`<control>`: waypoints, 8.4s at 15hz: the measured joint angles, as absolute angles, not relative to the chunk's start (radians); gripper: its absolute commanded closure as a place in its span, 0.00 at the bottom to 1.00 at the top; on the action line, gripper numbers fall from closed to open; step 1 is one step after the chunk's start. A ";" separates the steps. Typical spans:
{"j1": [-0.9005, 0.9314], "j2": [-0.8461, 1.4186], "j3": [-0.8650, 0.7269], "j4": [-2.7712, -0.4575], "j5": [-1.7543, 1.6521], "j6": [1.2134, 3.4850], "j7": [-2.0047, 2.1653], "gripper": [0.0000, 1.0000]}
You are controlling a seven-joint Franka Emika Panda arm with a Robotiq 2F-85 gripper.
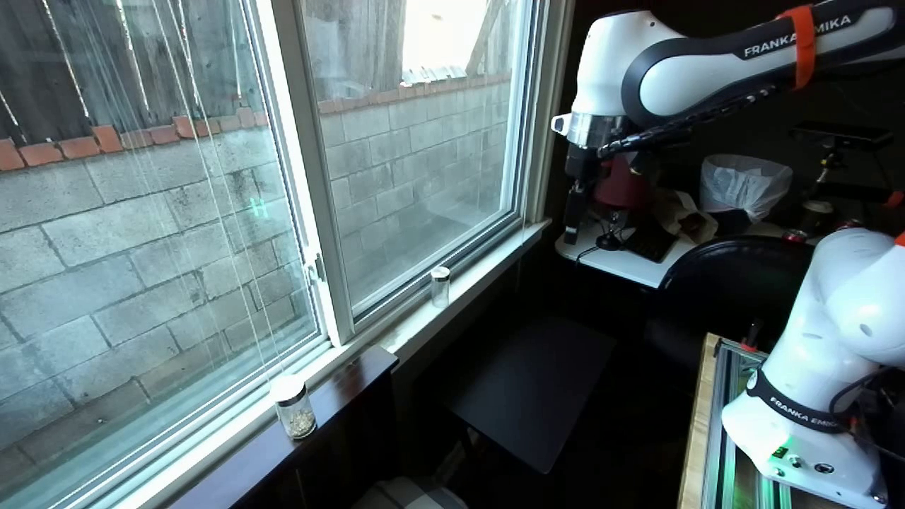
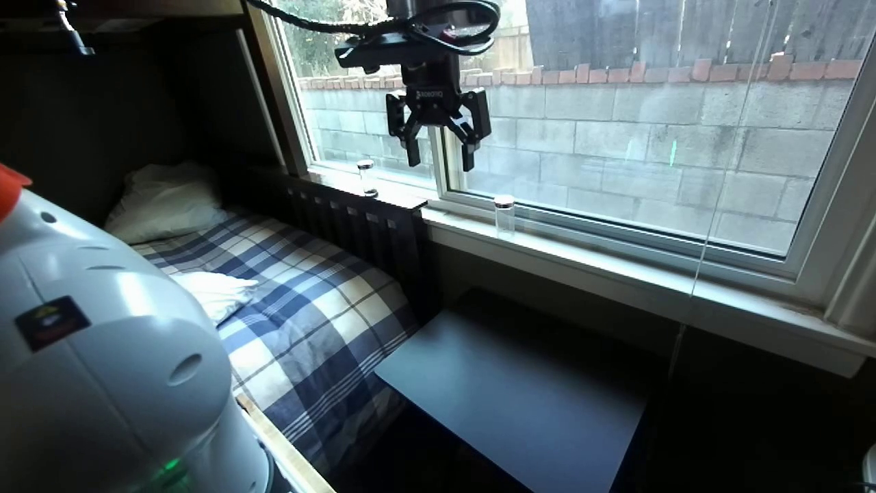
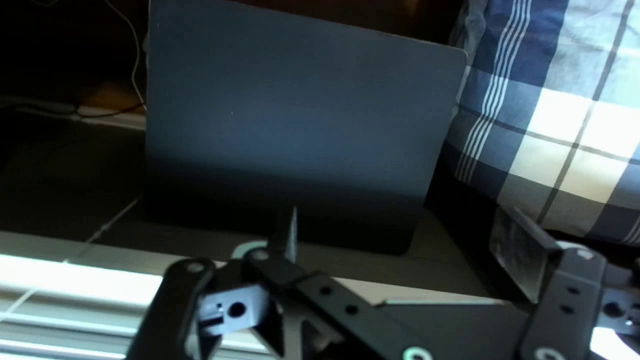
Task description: Pick up the clear container on the window sill and put it on top of the other clear container on the left
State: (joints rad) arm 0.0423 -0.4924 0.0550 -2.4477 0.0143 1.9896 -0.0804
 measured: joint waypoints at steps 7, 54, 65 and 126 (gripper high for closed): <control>0.089 -0.286 0.124 -2.358 -0.019 2.212 -0.083 0.00; 0.224 0.403 -0.031 -1.866 -0.212 2.431 0.403 0.75; 0.258 -0.081 0.163 -1.976 -0.246 2.016 0.058 0.75; 0.485 0.652 0.355 -1.087 -0.220 1.907 -0.492 0.75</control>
State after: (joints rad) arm 0.4850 0.6516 0.3546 -1.0870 -0.2201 1.9066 -0.4925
